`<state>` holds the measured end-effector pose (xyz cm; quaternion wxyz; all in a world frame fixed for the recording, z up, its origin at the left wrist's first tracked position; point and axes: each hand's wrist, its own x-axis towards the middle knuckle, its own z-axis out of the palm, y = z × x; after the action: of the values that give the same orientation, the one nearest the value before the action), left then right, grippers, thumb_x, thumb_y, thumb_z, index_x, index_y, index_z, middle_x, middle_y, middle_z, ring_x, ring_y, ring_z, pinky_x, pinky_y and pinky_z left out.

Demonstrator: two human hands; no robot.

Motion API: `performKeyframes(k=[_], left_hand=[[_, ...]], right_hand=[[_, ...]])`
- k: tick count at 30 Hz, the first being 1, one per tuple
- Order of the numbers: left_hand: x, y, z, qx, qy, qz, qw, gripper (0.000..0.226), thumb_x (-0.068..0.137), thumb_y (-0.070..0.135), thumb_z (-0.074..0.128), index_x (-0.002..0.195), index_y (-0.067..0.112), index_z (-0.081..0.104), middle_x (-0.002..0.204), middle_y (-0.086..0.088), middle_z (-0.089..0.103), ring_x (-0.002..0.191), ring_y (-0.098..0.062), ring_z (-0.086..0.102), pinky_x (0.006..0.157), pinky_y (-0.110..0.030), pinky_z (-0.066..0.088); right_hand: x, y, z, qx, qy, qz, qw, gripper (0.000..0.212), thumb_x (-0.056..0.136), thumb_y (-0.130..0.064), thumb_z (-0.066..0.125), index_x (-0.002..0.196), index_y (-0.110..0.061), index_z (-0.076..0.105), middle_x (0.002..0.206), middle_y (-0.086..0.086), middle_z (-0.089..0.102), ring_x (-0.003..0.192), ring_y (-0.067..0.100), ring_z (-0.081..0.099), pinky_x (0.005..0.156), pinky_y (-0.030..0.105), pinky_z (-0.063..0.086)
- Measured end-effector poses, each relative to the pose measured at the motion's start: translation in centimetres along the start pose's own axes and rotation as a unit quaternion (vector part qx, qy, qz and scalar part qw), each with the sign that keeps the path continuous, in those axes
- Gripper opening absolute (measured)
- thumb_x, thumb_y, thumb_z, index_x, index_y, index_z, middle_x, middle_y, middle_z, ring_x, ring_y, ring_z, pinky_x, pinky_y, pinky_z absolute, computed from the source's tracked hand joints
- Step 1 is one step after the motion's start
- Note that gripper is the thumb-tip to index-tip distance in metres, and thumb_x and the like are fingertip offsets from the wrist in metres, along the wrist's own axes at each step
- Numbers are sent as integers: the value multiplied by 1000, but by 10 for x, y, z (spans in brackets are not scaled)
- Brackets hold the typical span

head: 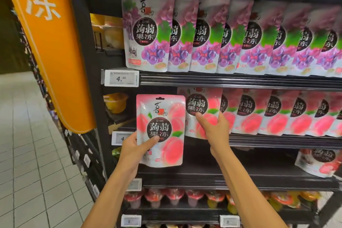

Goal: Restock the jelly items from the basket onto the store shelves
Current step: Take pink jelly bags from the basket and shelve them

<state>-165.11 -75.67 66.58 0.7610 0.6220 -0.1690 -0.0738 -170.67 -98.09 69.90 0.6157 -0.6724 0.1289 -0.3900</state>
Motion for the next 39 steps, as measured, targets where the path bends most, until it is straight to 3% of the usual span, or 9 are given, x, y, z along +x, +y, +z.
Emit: performKeyframes(k=[3, 7, 11, 16, 18, 22, 27, 34, 39], left_hand=[[5, -3, 1, -1, -8, -3, 1000, 56, 60, 35, 82, 109, 11, 69, 100, -5, 77, 93, -22, 73, 76, -34, 58], [10, -6, 4, -11, -12, 3, 1000, 51, 62, 33, 82, 107, 13, 69, 100, -4, 77, 94, -20, 73, 73, -30, 58], [13, -10, 5, -24, -17, -5, 1000, 47, 63, 31, 82, 106, 15, 69, 100, -3, 77, 93, -19, 74, 67, -23, 58], [15, -13, 7, -22, -21, -9, 999, 49, 63, 32, 82, 107, 15, 69, 100, -2, 77, 93, -18, 73, 71, -27, 58], [16, -14, 8, -22, -17, -12, 1000, 50, 62, 33, 81, 107, 15, 69, 100, -1, 77, 93, -18, 73, 69, -26, 58], [16, -15, 11, -20, -16, -16, 1000, 53, 62, 34, 81, 109, 14, 68, 100, -2, 77, 93, -19, 73, 73, -31, 57], [14, -15, 13, -22, -14, -24, 999, 48, 66, 29, 81, 110, 13, 68, 101, -3, 76, 95, -20, 73, 78, -35, 57], [12, -10, 11, -9, -18, -22, 1000, 36, 75, 21, 80, 108, 12, 68, 99, -2, 77, 92, -19, 73, 69, -28, 56], [15, -3, 16, -18, -30, -3, 999, 44, 66, 30, 82, 106, 15, 69, 99, -3, 77, 91, -18, 73, 64, -21, 56]], right_hand=[[4, 4, 6, -18, 12, -12, 1000, 61, 75, -44, 80, 119, -7, 60, 119, 7, 66, 119, 23, 58, 101, 45, 48], [5, 6, 11, -51, -3, -28, 998, 47, 77, -43, 78, 113, -16, 62, 108, -7, 68, 105, -1, 60, 93, 34, 49], [4, 10, 4, -111, -48, -42, 992, 54, 76, -43, 79, 116, -14, 57, 111, 1, 68, 111, 19, 61, 99, 42, 49], [-9, 13, -11, -182, -43, -80, 979, 37, 76, -32, 82, 92, -22, 51, 89, -1, 66, 90, 18, 64, 78, 35, 55], [-11, 12, -15, -255, -10, -84, 963, 37, 75, -40, 81, 100, -29, 57, 90, -14, 66, 88, 9, 63, 66, 24, 52], [-12, 9, -15, -438, 98, -86, 890, 53, 69, -62, 76, 109, -30, 63, 81, -8, 59, 90, 16, 54, 50, 23, 25], [-9, 12, -3, -423, 122, -108, 891, 52, 69, -55, 79, 109, -25, 64, 88, -12, 44, 90, 17, 52, 53, 25, 29], [-18, 16, 2, -363, 169, -82, 913, 72, 67, -51, 82, 129, -35, 50, 89, -14, 57, 75, 9, 52, 52, 21, 28], [-28, 8, -1, -159, 74, -141, 974, 26, 88, -40, 69, 111, -29, 61, 75, -10, 57, 65, 9, 54, 55, 23, 43]])
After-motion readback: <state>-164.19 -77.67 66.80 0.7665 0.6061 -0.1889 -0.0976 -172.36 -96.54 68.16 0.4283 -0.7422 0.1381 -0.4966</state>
